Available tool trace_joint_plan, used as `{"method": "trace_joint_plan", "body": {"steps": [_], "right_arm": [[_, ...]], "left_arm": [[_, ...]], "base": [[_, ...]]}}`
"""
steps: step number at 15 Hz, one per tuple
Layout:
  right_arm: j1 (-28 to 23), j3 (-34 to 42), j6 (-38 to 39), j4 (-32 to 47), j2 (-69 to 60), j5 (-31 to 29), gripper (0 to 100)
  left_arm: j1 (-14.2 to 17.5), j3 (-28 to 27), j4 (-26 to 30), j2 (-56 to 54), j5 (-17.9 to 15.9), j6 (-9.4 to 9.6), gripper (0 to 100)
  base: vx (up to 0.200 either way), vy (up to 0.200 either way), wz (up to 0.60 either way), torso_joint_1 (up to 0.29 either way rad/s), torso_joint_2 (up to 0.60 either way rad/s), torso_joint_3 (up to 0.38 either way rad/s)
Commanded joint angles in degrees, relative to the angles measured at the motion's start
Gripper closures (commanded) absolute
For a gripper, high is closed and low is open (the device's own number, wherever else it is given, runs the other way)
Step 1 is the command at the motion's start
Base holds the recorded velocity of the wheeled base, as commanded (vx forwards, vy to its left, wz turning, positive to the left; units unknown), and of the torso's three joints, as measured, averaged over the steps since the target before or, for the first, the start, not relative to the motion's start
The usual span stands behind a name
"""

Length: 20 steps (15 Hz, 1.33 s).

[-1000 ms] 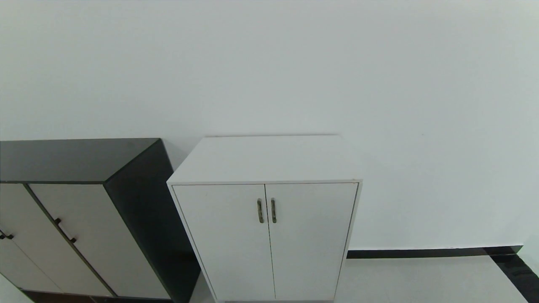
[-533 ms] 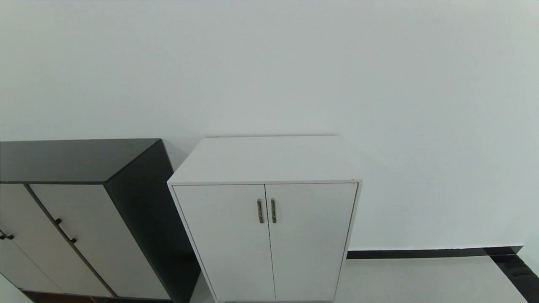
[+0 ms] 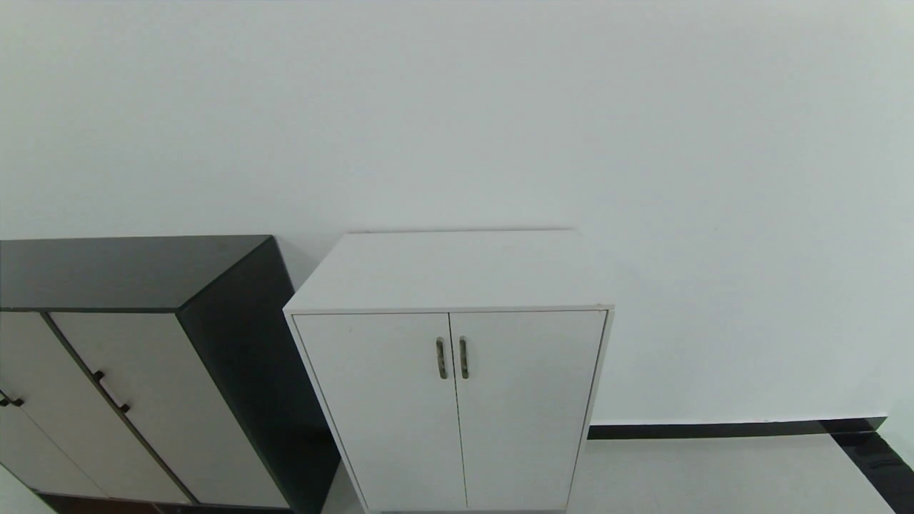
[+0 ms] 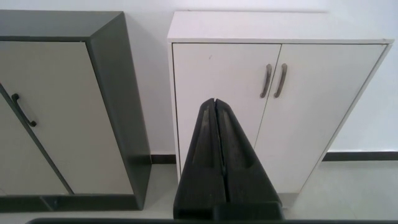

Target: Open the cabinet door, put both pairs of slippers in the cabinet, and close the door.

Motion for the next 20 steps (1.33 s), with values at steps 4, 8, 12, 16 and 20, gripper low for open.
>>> {"method": "trace_joint_plan", "body": {"steps": [4, 8, 12, 16, 20], "right_arm": [[-10.4, 0.0, 1.5, 0.0, -9.6, -0.4, 100], [-13.0, 0.0, 1.7, 0.0, -14.1, -0.4, 100], [-15.1, 0.0, 2.4, 0.1, -18.1, -0.7, 100], [-15.1, 0.0, 4.2, -0.1, -18.1, -2.6, 100], [-15.1, 0.0, 4.9, -0.1, -18.1, -2.4, 100]], "left_arm": [[0.0, 0.0, 0.0, 0.1, 0.0, -0.04, 100], [0.0, 0.0, 0.0, 0.1, 0.0, -0.04, 100], [0.0, 0.0, 0.0, 0.0, 0.0, 0.05, 100], [0.0, 0.0, -0.1, 0.0, 0.2, 0.31, 100], [0.0, 0.0, -0.1, 0.0, 0.2, 0.40, 100]], "base": [[0.000, 0.000, 0.00, 0.000, 0.00, 0.000], [0.000, 0.000, 0.00, 0.000, 0.00, 0.000], [0.000, 0.000, 0.00, 0.000, 0.00, 0.000], [0.000, 0.000, 0.00, 0.000, 0.00, 0.000], [0.000, 0.000, 0.00, 0.000, 0.00, 0.000]]}}
